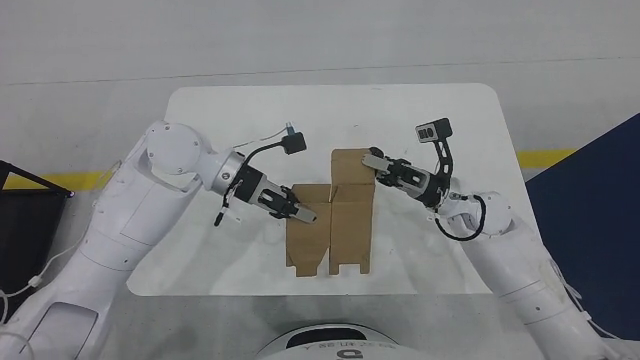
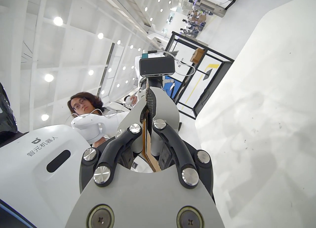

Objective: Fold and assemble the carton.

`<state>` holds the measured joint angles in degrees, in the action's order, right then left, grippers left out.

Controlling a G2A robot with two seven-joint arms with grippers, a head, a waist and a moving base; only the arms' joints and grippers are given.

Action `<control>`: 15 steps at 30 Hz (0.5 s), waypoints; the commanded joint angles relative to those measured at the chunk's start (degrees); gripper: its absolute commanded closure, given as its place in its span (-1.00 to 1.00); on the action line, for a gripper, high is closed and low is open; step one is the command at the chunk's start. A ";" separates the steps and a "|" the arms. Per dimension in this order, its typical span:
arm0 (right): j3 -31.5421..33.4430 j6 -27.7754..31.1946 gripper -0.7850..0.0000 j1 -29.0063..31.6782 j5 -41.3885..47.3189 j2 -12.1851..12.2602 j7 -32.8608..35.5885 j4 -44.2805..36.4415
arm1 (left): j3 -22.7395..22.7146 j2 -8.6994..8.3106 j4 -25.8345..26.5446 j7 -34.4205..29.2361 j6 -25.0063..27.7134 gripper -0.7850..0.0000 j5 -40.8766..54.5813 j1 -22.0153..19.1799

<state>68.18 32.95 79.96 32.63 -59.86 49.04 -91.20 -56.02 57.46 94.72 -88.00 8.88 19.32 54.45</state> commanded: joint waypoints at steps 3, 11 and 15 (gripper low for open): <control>0.49 0.98 1.00 -0.27 -1.02 -0.19 -2.17 0.55 | 0.15 -0.20 -0.68 0.00 -0.24 0.38 1.37 -0.26; 5.21 7.09 1.00 1.36 -18.03 -0.75 -21.63 -0.76 | -2.77 -0.84 -5.93 4.15 -1.48 -1.00 4.37 0.56; 9.21 4.71 1.00 4.43 -30.84 -1.35 -38.81 -3.90 | -7.17 -1.74 -7.79 9.51 -1.84 -1.00 4.77 3.57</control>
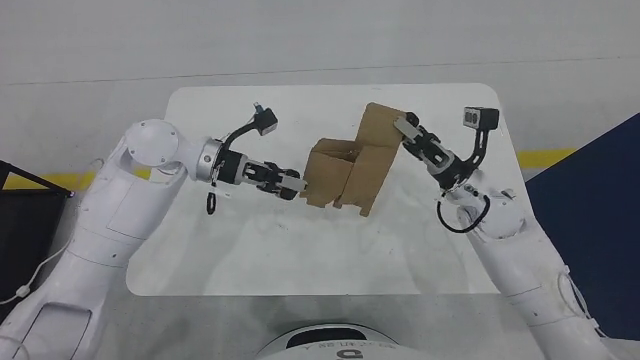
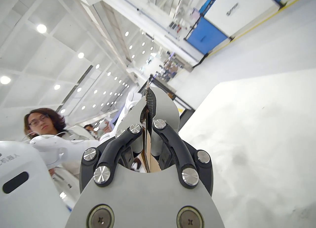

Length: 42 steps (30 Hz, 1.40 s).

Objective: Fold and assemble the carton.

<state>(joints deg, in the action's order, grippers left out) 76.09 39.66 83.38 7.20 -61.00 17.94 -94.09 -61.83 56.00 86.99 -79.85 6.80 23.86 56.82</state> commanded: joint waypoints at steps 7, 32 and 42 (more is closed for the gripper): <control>1.87 -13.37 1.00 5.55 -23.29 -1.85 -31.38 -8.38 | -5.04 -1.11 2.61 9.44 -0.21 -1.00 1.13 8.42; -5.79 -10.70 1.00 2.74 -11.38 -5.68 -47.06 -5.04 | -5.45 0.42 0.31 24.18 -0.31 -1.00 15.74 14.69; -9.37 -9.42 1.00 1.64 0.99 -7.83 -47.20 -3.35 | 3.39 3.69 -4.92 22.87 4.59 -1.00 18.36 7.20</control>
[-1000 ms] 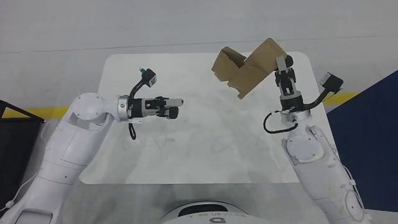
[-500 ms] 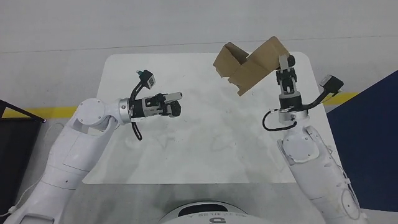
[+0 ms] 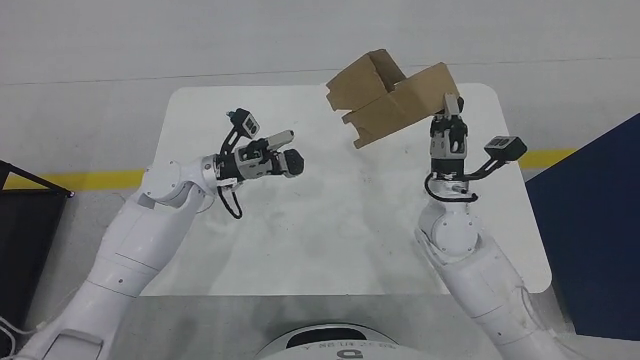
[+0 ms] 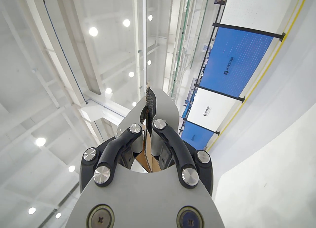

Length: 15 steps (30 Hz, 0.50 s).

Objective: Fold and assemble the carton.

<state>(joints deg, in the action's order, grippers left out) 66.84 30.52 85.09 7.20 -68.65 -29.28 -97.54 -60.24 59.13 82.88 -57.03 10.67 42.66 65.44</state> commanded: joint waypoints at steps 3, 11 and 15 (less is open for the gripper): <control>-0.61 -0.75 1.00 -0.04 4.26 -0.71 0.19 -0.11 | 5.77 2.04 -3.18 0.11 2.00 -1.00 -1.46 -4.81; 0.01 -0.80 1.00 1.06 14.61 -1.65 3.70 -1.60 | 13.94 5.61 -8.77 1.78 2.84 -0.95 -6.18 -11.97; 0.60 -1.93 1.00 1.70 18.96 -2.02 5.27 -2.62 | 15.80 7.02 -11.03 3.21 4.11 -0.84 -6.57 -13.95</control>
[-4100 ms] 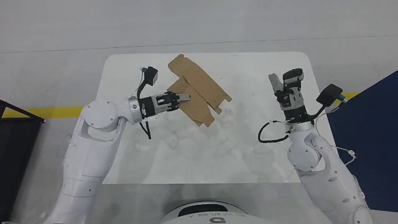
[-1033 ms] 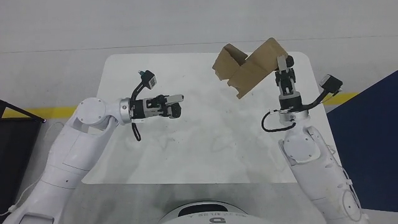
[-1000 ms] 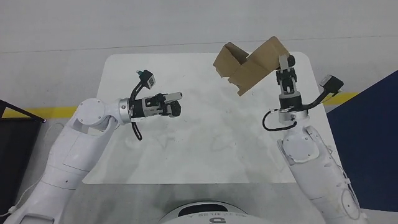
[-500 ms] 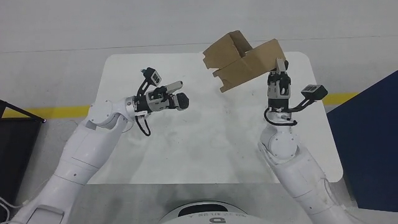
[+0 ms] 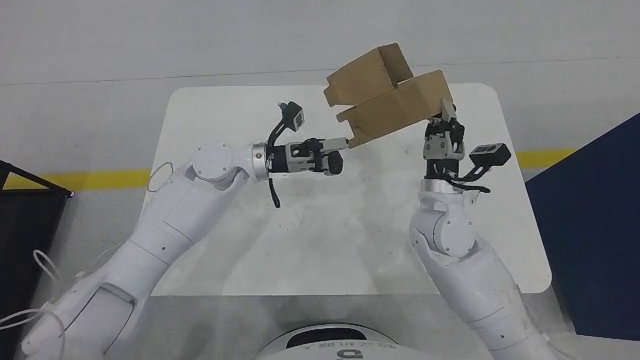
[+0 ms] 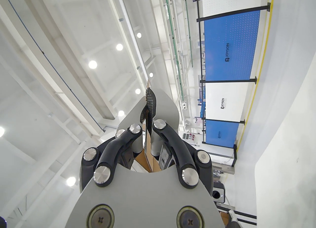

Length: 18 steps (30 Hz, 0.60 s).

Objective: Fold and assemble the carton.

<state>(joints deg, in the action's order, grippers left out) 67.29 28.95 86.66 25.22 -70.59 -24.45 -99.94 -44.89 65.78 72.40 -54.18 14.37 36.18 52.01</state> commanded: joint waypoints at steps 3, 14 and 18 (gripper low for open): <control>0.43 -0.97 1.00 0.48 2.62 -0.34 1.74 -0.90 | 1.26 1.23 -1.58 1.28 1.80 -0.73 -0.73 -1.78; 1.75 -2.53 1.00 1.20 1.53 -1.26 2.54 -1.30 | 1.85 3.02 -3.46 1.38 5.16 0.93 -1.98 -3.50; 2.23 -2.83 1.00 1.34 -0.62 -1.58 2.27 -1.04 | 1.05 3.08 -3.49 1.43 5.75 1.00 -3.04 -3.28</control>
<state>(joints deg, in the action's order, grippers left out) 69.44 26.10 87.95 25.26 -72.09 -22.12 -101.02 -43.57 68.87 68.86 -52.72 19.99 33.52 48.67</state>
